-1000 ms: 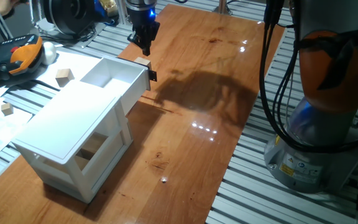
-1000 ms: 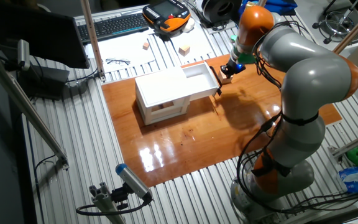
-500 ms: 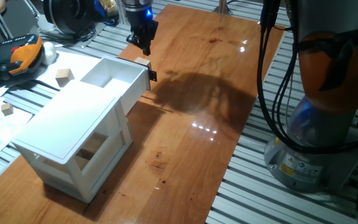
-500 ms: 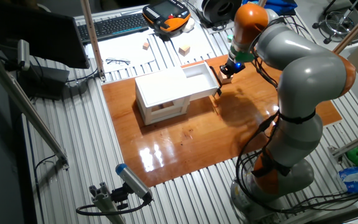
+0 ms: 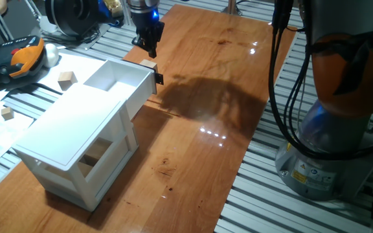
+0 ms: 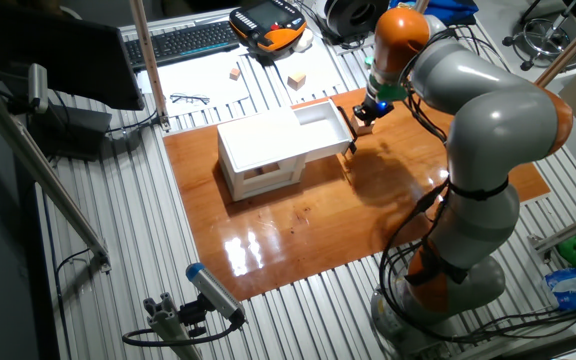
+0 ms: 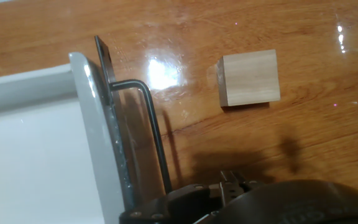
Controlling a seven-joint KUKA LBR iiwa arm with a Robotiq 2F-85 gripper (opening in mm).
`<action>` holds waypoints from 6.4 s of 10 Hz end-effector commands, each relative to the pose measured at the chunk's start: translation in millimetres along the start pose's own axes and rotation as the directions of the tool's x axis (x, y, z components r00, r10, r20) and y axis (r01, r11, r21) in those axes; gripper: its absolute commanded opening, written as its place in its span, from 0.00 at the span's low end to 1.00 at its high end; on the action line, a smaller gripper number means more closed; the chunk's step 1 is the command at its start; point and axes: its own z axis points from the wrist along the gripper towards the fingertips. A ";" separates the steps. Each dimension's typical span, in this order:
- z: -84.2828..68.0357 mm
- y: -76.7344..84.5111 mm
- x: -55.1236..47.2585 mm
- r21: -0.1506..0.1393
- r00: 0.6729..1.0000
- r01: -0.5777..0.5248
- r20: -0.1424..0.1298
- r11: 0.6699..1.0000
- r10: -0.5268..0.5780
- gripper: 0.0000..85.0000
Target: Put things in the drawer
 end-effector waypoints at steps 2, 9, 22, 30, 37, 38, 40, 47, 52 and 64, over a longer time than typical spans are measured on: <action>0.0 0.0 0.1 -0.009 0.999 -0.027 0.024 1.000 0.027 0.00; 1.7 1.1 1.3 -0.034 0.997 -0.082 0.003 0.996 0.082 0.00; 16.9 -31.0 -47.9 -0.020 0.992 -0.113 -0.052 0.993 0.112 0.00; 29.7 -26.5 -80.7 -0.041 0.990 0.140 -0.019 0.989 -0.141 0.00; 48.0 -33.2 -88.0 -0.070 0.995 0.097 -0.008 0.993 -0.098 0.20; 48.3 -33.0 -88.1 -0.066 0.996 0.090 -0.004 0.994 -0.090 0.20; 50.8 -33.1 -89.1 -0.059 0.997 0.078 -0.007 0.995 -0.078 0.20; 70.3 -38.2 -89.6 -0.049 0.999 0.045 0.010 0.998 -0.044 1.00; 80.5 -39.8 -88.2 -0.045 0.999 0.036 0.002 0.998 -0.036 1.00; 110.9 -46.3 -77.5 -0.032 0.998 0.053 0.027 0.998 -0.052 1.00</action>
